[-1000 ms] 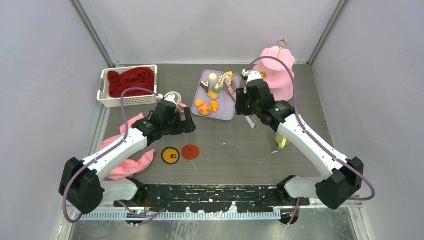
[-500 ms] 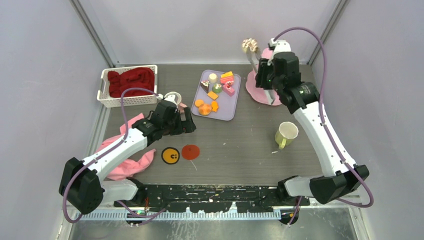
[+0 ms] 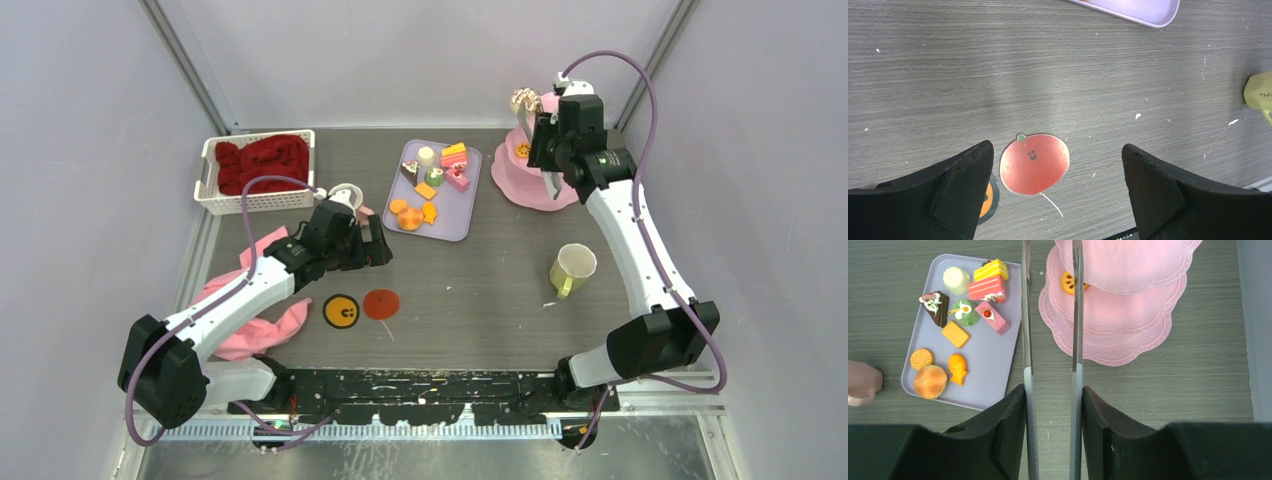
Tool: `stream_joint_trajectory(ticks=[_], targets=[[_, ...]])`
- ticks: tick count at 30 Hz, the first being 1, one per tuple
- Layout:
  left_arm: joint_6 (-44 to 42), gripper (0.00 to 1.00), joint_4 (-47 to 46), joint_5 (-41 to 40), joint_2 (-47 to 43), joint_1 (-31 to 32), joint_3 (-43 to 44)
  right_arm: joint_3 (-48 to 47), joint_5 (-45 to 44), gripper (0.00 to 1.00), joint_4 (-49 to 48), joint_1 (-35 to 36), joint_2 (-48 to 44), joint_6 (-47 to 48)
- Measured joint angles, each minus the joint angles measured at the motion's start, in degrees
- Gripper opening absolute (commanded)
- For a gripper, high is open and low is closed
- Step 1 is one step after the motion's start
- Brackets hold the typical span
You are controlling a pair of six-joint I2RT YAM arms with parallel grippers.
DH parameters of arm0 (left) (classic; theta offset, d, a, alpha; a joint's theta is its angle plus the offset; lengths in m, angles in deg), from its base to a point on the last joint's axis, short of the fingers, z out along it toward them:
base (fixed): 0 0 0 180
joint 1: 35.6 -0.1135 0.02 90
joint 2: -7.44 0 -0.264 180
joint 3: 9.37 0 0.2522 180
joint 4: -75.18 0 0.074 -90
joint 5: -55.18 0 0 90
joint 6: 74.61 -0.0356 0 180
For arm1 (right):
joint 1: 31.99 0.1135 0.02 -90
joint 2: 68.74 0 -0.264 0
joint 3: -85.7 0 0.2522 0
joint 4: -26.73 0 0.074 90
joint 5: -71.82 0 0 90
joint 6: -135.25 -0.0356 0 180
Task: Serve the afternoon tea
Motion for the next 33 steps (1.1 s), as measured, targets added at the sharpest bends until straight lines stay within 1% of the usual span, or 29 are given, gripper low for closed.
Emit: stream_joint_trajectory(ticks=[6, 10, 11, 12, 15, 16, 18, 22, 27, 33], targets=[[-0.3, 0.99, 0.1, 0.1, 0.0, 0.0, 0.0, 0.0, -0.2, 0.1, -0.1, -1.7, 1.0, 0.0], [-0.3, 0.99, 0.2, 0.1, 0.0, 0.0, 0.0, 0.0, -0.5, 0.12, -0.2, -2.3, 1.9, 0.0], [-0.3, 0.99, 0.2, 0.1, 0.0, 0.0, 0.0, 0.0, -0.7, 0.14, -0.2, -2.4, 2.3, 0.0], [-0.3, 0.99, 0.2, 0.1, 0.0, 0.0, 0.0, 0.0, -0.9, 0.18, -0.2, -2.6, 2.8, 0.0], [-0.3, 0.99, 0.2, 0.1, 0.0, 0.0, 0.0, 0.0, -1.2, 0.38, -0.2, -2.8, 3.7, 0.0], [-0.3, 0.99, 0.2, 0.1, 0.0, 0.0, 0.0, 0.0, -1.3, 0.41, -0.2, -2.8, 3.7, 0.0], [-0.2, 0.99, 0.2, 0.1, 0.0, 0.0, 0.0, 0.0, -1.5, 0.44, -0.2, -3.0, 3.7, -0.1], [-0.2, 0.99, 0.2, 0.1, 0.0, 0.0, 0.0, 0.0, -1.6, 0.46, -0.3, -3.1, 3.7, -0.2], [-0.2, 0.99, 0.2, 0.1, 0.0, 0.0, 0.0, 0.2, -2.0, 0.54, -0.2, -3.1, 2.8, -0.6], [0.0, 0.98, 0.1, 0.5, 0.0, -0.1, 0.0, 0.2, -2.4, 0.56, -0.2, -3.1, -0.1, -0.8]])
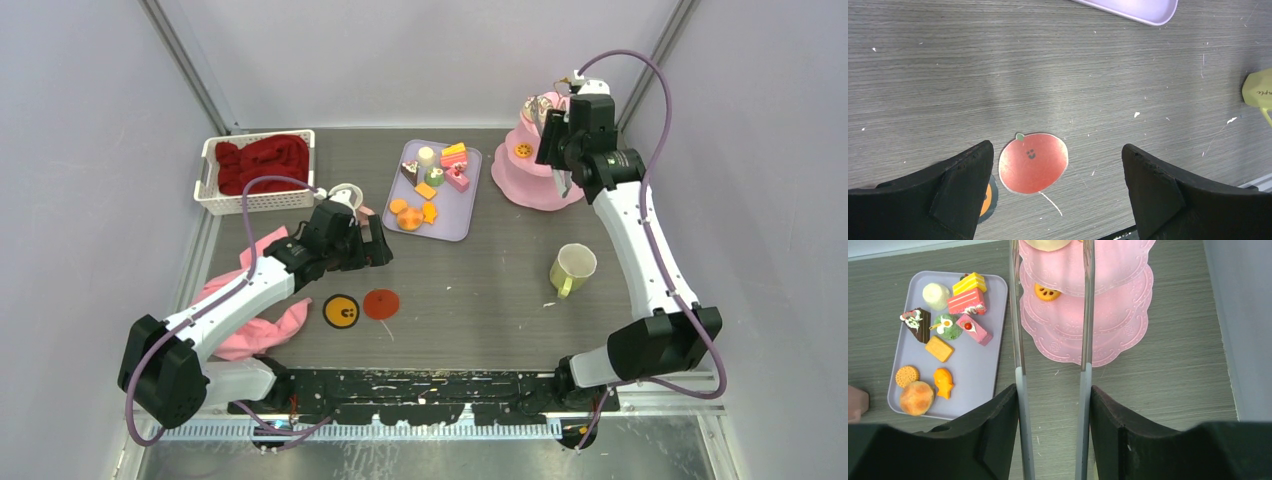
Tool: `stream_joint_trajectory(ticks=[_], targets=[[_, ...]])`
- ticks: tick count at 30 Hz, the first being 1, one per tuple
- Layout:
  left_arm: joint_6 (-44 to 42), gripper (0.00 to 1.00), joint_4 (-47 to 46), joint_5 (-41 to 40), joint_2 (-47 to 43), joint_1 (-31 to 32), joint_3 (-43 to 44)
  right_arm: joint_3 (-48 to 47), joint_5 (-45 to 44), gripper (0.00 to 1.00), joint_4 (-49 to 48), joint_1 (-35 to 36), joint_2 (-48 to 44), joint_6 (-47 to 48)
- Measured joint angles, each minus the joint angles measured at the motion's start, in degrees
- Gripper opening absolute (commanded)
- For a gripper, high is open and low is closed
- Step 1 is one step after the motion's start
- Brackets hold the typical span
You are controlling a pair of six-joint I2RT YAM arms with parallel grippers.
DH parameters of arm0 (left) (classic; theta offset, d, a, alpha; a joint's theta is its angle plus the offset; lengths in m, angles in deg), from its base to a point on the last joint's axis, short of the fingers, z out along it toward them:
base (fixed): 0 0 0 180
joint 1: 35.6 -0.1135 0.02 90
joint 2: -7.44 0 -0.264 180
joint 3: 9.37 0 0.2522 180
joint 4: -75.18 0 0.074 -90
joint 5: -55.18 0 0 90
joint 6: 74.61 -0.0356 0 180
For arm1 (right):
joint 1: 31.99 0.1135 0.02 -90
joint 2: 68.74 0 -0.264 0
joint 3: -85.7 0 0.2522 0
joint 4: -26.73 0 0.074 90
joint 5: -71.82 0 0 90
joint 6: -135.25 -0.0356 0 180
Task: Serve the afternoon tea
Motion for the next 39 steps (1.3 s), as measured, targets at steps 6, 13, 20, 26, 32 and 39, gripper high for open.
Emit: stream_joint_trajectory(ticks=[6, 13, 20, 26, 32, 39], targets=[[0.0, 0.98, 0.0, 0.7, 0.0, -0.1, 0.0, 0.0, -0.2, 0.55, 0.5, 0.0, -1.0, -0.2], [0.0, 0.98, -0.1, 0.6, 0.0, -0.1, 0.0, 3.3, 0.8, 0.54, 3.7, 0.0, -10.1, -0.4], [0.0, 0.99, 0.5, 0.7, 0.0, -1.1, 0.2, 6.6, -0.9, 0.52, 6.1, 11.5, -18.8, -1.2], [0.0, 0.98, 1.4, 0.7, -0.1, -3.3, 0.9, 12.9, -1.5, 0.51, 5.5, 25.5, -13.7, -1.5], [0.3, 0.98, 2.0, 0.7, -1.0, -3.6, 0.9, 17.4, -2.2, 0.52, 1.8, 26.5, -1.6, -1.2], [0.4, 0.98, 2.1, 0.8, -1.9, -3.7, 0.5, 14.8, -4.7, 0.51, -3.9, 23.3, 9.2, 0.2]])
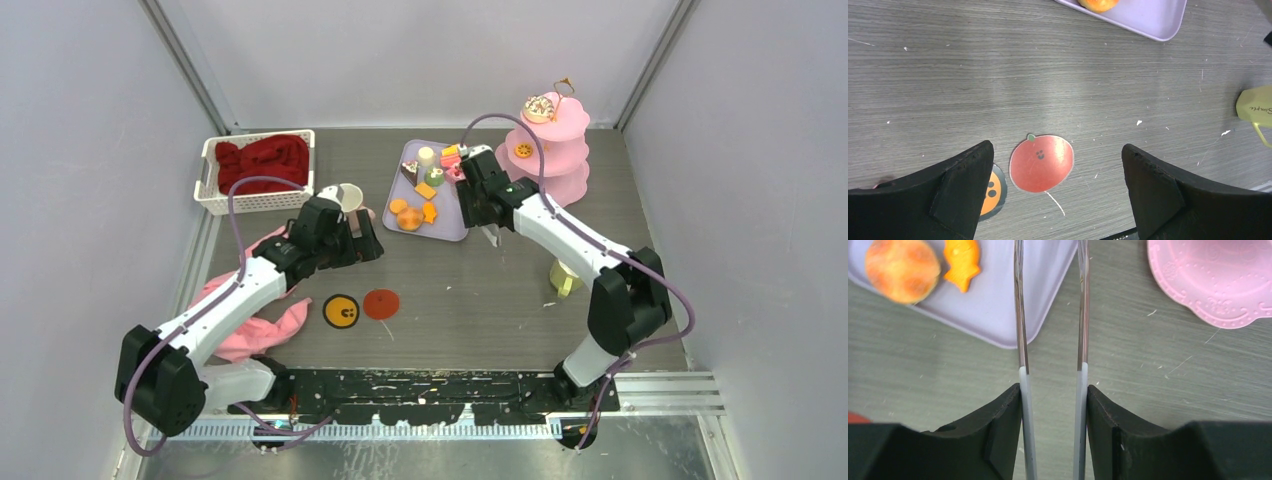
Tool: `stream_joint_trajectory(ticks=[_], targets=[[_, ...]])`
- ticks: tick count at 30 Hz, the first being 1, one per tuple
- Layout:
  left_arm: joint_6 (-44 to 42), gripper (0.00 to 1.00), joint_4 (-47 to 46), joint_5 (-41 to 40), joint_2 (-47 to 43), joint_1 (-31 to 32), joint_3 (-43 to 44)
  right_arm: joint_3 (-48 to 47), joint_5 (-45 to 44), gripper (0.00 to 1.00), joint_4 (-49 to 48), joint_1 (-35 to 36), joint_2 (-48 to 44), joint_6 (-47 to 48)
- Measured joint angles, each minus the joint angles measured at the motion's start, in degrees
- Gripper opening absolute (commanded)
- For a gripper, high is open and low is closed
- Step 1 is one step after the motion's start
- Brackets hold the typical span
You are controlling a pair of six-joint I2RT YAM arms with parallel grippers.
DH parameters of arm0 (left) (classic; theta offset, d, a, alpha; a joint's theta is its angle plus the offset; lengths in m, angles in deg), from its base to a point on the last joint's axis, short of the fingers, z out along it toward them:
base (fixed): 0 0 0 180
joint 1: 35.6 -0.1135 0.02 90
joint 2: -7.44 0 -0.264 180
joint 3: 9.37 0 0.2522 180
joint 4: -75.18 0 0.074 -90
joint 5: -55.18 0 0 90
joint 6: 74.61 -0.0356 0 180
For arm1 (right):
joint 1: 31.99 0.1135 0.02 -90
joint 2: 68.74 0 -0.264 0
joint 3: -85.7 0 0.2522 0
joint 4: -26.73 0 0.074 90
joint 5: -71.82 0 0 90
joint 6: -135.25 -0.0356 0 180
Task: Serve the afternoon tea
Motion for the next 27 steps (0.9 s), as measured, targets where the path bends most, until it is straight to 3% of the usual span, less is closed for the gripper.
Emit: stream_joint_trajectory(ticks=[9, 22, 27], targets=[[0.0, 0.98, 0.1, 0.2, -0.9, 0.0, -1.6, -3.5, 2.4, 0.51, -3.9, -5.6, 3.8, 1.5], [0.1, 0.98, 0.1, 0.6, -0.9, 0.0, -1.6, -4.8, 8.1, 0.51, -6.0, -7.5, 8.5, 3.3], [0.4, 0.98, 0.1, 1.1, -0.5, 0.0, -1.6, -6.0, 8.5, 0.44, -6.4, -7.9, 11.6, 3.9]])
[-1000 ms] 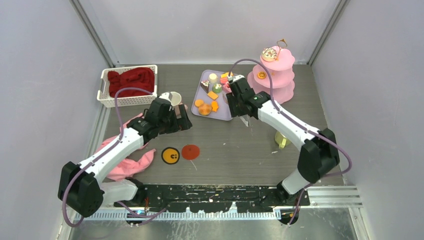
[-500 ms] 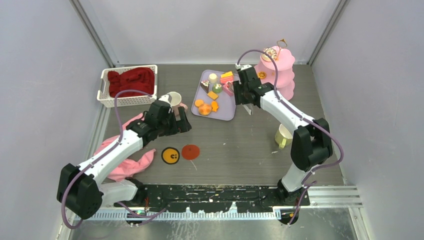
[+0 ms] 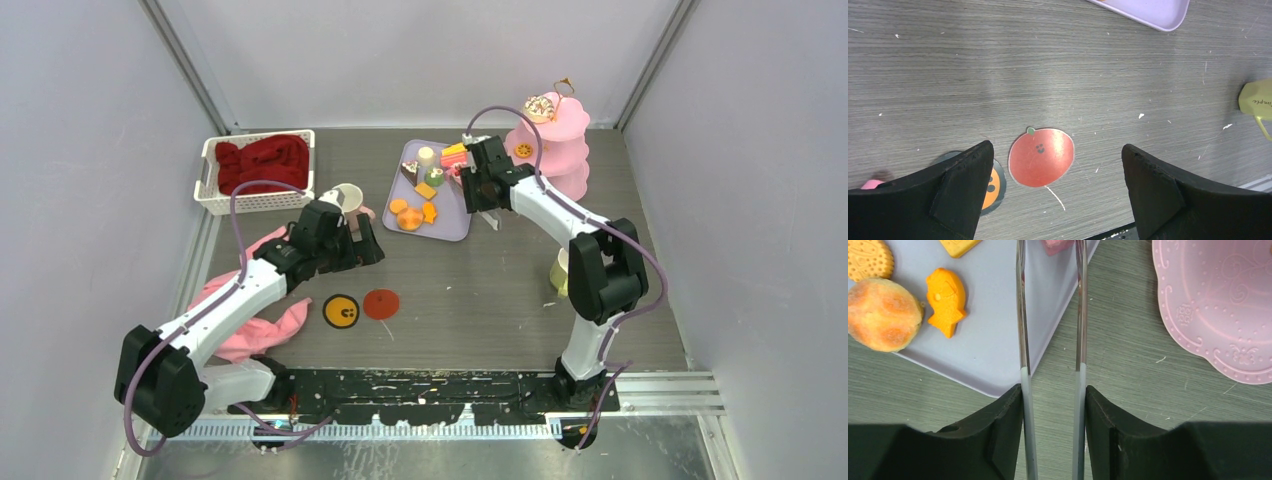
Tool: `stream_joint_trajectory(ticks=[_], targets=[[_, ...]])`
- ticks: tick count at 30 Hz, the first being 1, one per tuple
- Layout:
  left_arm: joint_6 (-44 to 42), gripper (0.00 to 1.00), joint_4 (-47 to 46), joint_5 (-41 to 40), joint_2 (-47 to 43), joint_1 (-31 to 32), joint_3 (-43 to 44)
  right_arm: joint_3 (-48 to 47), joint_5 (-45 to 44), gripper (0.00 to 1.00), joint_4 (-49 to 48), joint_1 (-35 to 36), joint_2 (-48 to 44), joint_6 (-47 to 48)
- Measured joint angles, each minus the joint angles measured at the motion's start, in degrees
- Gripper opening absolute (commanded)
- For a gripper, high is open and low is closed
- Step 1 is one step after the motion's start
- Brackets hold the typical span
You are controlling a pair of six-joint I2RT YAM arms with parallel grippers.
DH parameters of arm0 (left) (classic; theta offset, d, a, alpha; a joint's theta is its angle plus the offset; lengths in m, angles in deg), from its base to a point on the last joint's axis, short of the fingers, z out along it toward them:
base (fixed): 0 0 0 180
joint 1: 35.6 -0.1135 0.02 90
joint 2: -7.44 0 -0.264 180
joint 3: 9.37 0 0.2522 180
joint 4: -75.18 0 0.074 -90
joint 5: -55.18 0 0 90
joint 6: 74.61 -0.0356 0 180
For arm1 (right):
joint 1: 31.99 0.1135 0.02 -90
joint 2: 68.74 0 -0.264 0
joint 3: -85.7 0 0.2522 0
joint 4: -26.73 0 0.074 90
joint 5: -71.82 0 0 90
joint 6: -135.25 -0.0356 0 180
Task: Serve the afternoon tea
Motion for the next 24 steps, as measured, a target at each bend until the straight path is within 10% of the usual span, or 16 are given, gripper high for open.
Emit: stream_joint_trajectory(ticks=[13, 24], targets=[[0.8, 0.98, -0.1, 0.3, -0.1, 0.0, 0.0, 1.7, 0.5, 0.01, -0.5, -0.1, -1.3, -0.5], [0.8, 0.98, -0.5, 0.8, 0.7, 0.0, 0.0, 9.7, 3.2, 0.01, 0.2, -0.1, -20.3, -2.4]])
